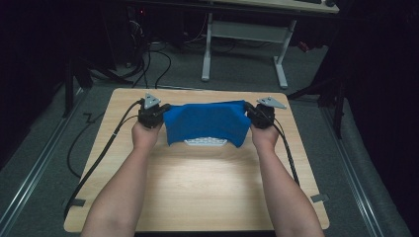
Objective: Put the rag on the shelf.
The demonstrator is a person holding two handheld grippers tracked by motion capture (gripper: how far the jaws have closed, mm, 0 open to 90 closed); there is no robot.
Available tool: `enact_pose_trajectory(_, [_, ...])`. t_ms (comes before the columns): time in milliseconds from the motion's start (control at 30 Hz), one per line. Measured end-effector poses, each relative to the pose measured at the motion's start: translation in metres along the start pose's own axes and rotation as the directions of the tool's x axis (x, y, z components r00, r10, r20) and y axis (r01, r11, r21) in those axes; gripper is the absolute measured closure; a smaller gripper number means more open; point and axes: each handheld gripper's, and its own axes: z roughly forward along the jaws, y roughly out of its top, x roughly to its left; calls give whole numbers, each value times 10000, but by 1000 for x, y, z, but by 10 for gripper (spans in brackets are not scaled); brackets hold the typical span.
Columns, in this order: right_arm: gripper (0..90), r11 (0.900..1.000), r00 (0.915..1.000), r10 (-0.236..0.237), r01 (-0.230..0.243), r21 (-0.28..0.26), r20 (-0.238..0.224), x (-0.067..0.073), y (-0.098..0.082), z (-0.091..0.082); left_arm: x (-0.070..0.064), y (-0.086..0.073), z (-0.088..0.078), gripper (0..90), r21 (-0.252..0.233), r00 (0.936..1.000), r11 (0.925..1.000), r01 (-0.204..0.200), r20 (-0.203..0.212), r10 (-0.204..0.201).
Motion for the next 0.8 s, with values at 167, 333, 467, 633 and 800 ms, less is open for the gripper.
enact_pose_trajectory(167, [879,9997,9999,85,-83,232,-59,1,-8,4,0,-9,5,892,254,9999,9996,89,61,-91])
enact_pose_trajectory(333, [879,9992,9998,195,-192,337,-89,0,-14,7,-1,-14,7,891,286,9997,9994,207,101,-210])
enact_pose_trajectory(467, [875,9986,9998,186,-184,489,-40,-1,-18,8,-1,-18,10,890,369,9996,9990,241,141,-247])
enact_pose_trajectory(633, [823,9981,9990,417,-423,457,144,-4,-22,8,-1,-18,9,881,368,9989,9986,387,235,-396])
enact_pose_trajectory(800, [810,9980,9986,494,-500,380,184,-8,-18,3,-1,-15,6,858,326,9992,9989,346,208,-353])
